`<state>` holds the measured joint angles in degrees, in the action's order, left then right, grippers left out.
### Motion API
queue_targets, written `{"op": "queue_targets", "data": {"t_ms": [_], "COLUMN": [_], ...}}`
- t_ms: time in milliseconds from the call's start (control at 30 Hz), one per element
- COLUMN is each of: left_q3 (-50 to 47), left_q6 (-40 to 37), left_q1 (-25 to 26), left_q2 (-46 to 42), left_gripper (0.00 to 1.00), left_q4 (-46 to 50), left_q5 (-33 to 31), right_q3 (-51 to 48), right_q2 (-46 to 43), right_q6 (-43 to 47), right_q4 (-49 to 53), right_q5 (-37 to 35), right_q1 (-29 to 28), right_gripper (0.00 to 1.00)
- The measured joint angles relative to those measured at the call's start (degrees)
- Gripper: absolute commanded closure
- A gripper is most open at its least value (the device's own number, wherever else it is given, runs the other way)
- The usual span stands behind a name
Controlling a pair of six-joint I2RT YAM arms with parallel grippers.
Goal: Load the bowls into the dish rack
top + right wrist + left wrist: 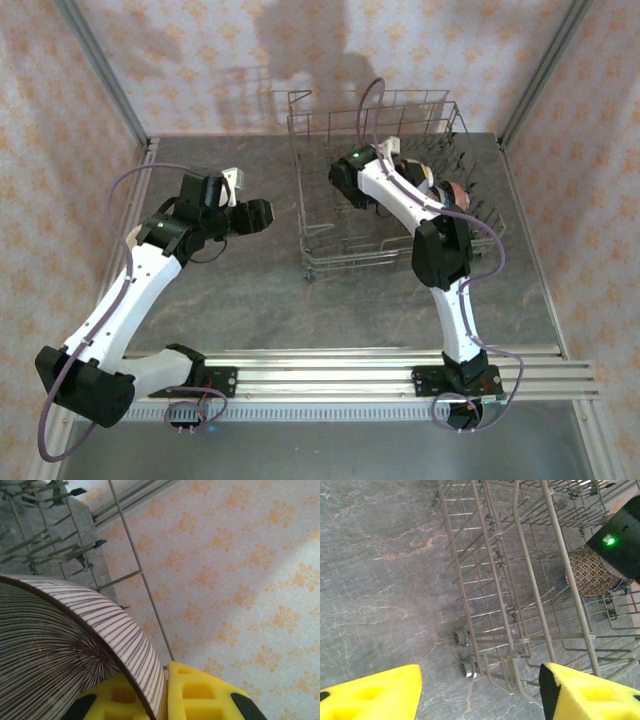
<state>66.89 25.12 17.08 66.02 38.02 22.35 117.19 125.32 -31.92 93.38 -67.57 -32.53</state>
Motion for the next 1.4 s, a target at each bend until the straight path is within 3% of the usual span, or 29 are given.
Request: {"op": "queue_targets", "data": {"t_ms": [367,767,1400], "left_q3": [0.0,-1.5,-1.4], "left_q6": [-0.2,-0.2,-0.6], "left_q1": [0.0,0.0,0.0], "left_q2": [0.0,0.4,1.4], "left_gripper": [0.35,0.35,0.35], "left_q4": [-0.2,-1.6,-1.7], "left_q5": [1.3,3.0,4.5], "right_q3": [-1.6,-7.4,-6.1], "right_q2": [0.0,1.0,3.7], "right_q6": [1.0,-3.5,-7.1], "right_q4": [0.0,0.0,0.1], "right_q5": [-0.6,-3.2,-4.9], "right_q1": [0.2,-0.5,-3.0], "right_gripper": [1.0,1.0,1.0]}}
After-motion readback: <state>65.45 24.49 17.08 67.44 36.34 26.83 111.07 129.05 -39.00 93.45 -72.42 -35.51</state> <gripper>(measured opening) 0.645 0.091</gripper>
